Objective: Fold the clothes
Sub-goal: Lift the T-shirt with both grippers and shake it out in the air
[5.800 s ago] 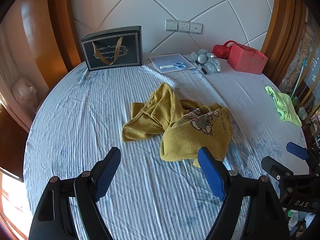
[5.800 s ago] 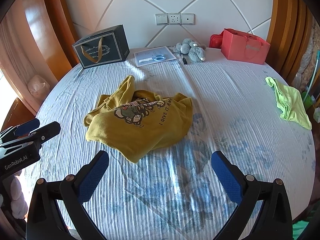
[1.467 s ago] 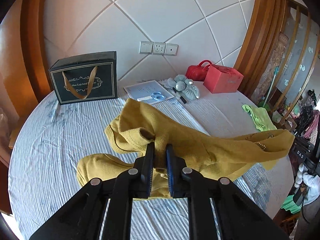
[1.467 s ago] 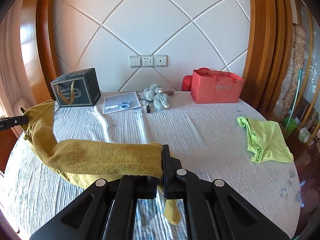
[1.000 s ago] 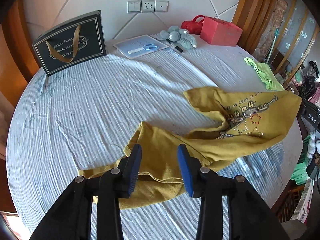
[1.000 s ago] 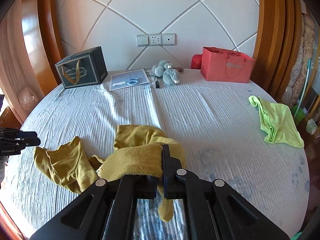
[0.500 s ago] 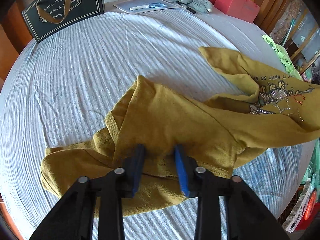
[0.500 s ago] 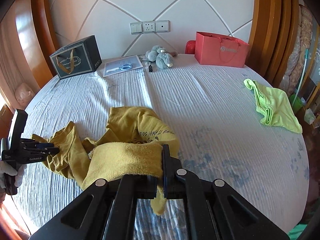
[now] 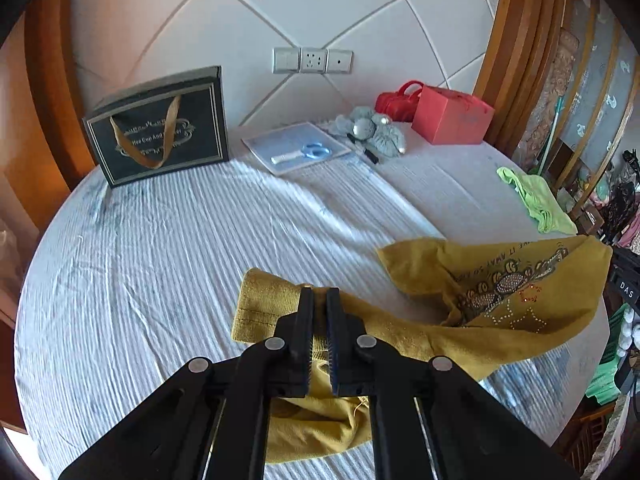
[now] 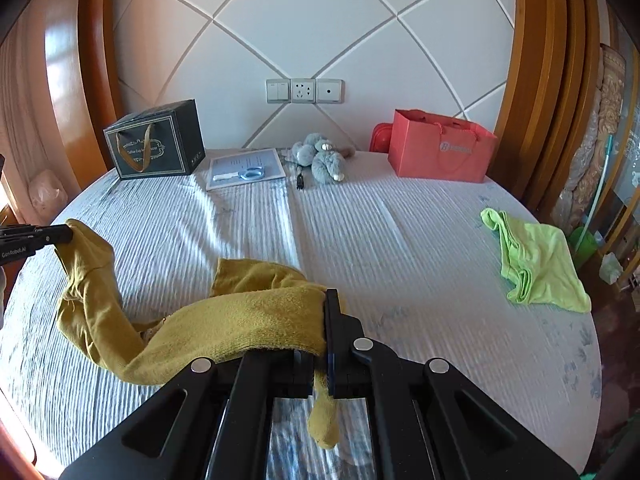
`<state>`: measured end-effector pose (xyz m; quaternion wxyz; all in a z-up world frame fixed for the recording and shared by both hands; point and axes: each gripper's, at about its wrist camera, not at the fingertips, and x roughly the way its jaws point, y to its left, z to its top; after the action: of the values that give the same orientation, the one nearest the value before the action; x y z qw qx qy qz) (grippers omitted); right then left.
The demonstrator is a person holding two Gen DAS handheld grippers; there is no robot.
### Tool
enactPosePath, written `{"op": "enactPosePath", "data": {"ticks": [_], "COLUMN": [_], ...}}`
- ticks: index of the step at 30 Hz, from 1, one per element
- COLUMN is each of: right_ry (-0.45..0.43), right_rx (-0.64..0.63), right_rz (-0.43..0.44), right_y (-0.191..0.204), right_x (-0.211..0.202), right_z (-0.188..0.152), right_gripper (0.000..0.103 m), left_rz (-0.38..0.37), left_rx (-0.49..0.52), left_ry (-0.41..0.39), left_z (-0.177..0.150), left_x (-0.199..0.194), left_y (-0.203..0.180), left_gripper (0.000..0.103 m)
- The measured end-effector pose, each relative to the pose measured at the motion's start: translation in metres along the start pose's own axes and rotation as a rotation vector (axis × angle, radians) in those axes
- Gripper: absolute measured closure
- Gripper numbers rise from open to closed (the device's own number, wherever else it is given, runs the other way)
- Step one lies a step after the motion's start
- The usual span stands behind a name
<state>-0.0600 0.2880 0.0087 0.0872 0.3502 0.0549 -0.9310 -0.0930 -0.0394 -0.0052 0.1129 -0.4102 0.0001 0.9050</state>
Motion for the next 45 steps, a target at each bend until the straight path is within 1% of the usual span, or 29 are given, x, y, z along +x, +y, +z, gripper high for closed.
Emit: {"op": "enactPosePath", "data": {"ticks": [3,6,9,10,12,13,14,15,16,17,18,22,25,28,29,31,36,38,40,41,42,43,44,45], "right_ry": [-0.065,-0.121,-0.195,-0.205,-0.223,-0.218,-0.212,-0.204,-0.183,-0.160,-0.126,0.025,0.105,0.152,0.164,0.182,0.185,0.185,0.186,0.187,0.189,0.189,0.189,0.191], "right_rx": [-0.033,-0.074,-0.098,-0.101,-0.108,-0.110,-0.111,-0.109,-0.095,-0.078,-0.049,0.035,0.103,0.148,0.154,0.158,0.166,0.167,0.167,0.167,0.168,0.170,0.171,0.173], "right_rz": [-0.001,-0.005,0.007,0.014,0.027,0.027,0.027,0.025,0.021,0.016,0.013,-0.039,-0.068,-0.072,-0.073,-0.071,-0.059,-0.055,-0.052,-0.053,-0.054,-0.054,-0.054,-0.054], "right_y": [0.003,0.007,0.015,0.018,0.025,0.025,0.026,0.026,0.020,0.014,0.005,-0.031,-0.056,-0.070,-0.072,-0.074,-0.074,-0.074,-0.074,-0.074,-0.074,-0.074,-0.074,-0.074], "right_x": [0.004,0.017,0.025,0.026,0.027,0.027,0.027,0.027,0.030,0.033,0.037,0.057,0.063,0.063,0.064,0.065,0.067,0.067,0.069,0.070,0.070,0.071,0.072,0.072], "right_z": [0.029,0.069,0.113,0.124,0.145,0.143,0.142,0.138,0.128,0.117,0.103,0.047,0.012,-0.013,-0.020,-0.029,-0.035,-0.036,-0.037,-0.037,-0.038,-0.038,-0.039,-0.040], "right_gripper": [0.100,0.100,0.100,0.100,0.100,0.100,0.100,0.100,0.100,0.100,0.100,0.100,0.100,0.100,0.100,0.099,0.099,0.099,0.099,0.099,0.099,0.099,0.099,0.099], "left_rz": [0.034,0.079,0.084,0.072,0.028,0.007,-0.016,-0.038,-0.059,-0.082,-0.103,-0.159,-0.194,-0.199,-0.198,-0.173,-0.163,-0.191,-0.221,-0.221,-0.218,-0.215,-0.218,-0.224], "left_rx": [0.010,0.008,-0.016,-0.017,-0.007,0.001,0.011,0.013,0.008,-0.002,-0.022,-0.113,-0.140,-0.121,-0.114,-0.096,-0.100,-0.106,-0.115,-0.110,-0.100,-0.090,-0.083,-0.080], "left_ry": [-0.072,-0.148,-0.177,-0.169,-0.120,-0.091,-0.059,-0.029,-0.001,0.030,0.067,0.231,0.291,0.318,0.329,0.347,0.386,0.402,0.435,0.438,0.429,0.420,0.406,0.386], "left_z": [0.036,0.074,0.108,0.116,0.124,0.122,0.116,0.106,0.096,0.084,0.070,0.018,-0.008,-0.019,-0.022,-0.025,-0.031,-0.033,-0.037,-0.039,-0.040,-0.041,-0.040,-0.037], "left_x": [-0.010,-0.015,-0.013,-0.011,-0.002,0.005,0.013,0.023,0.033,0.045,0.058,0.112,0.134,0.145,0.148,0.155,0.168,0.172,0.178,0.178,0.177,0.176,0.173,0.170], "left_y": [0.010,0.022,0.038,0.042,0.045,0.044,0.042,0.039,0.036,0.034,0.033,0.027,0.015,0.000,-0.005,-0.012,-0.019,-0.022,-0.026,-0.029,-0.032,-0.035,-0.037,-0.039], "left_gripper": [0.099,0.100,0.100,0.100,0.100,0.100,0.094,0.077,0.063,0.042,0.039,0.038,0.038,0.038,0.038,0.038,0.038,0.039,0.039,0.047,0.060,0.069,0.088,0.094]}}
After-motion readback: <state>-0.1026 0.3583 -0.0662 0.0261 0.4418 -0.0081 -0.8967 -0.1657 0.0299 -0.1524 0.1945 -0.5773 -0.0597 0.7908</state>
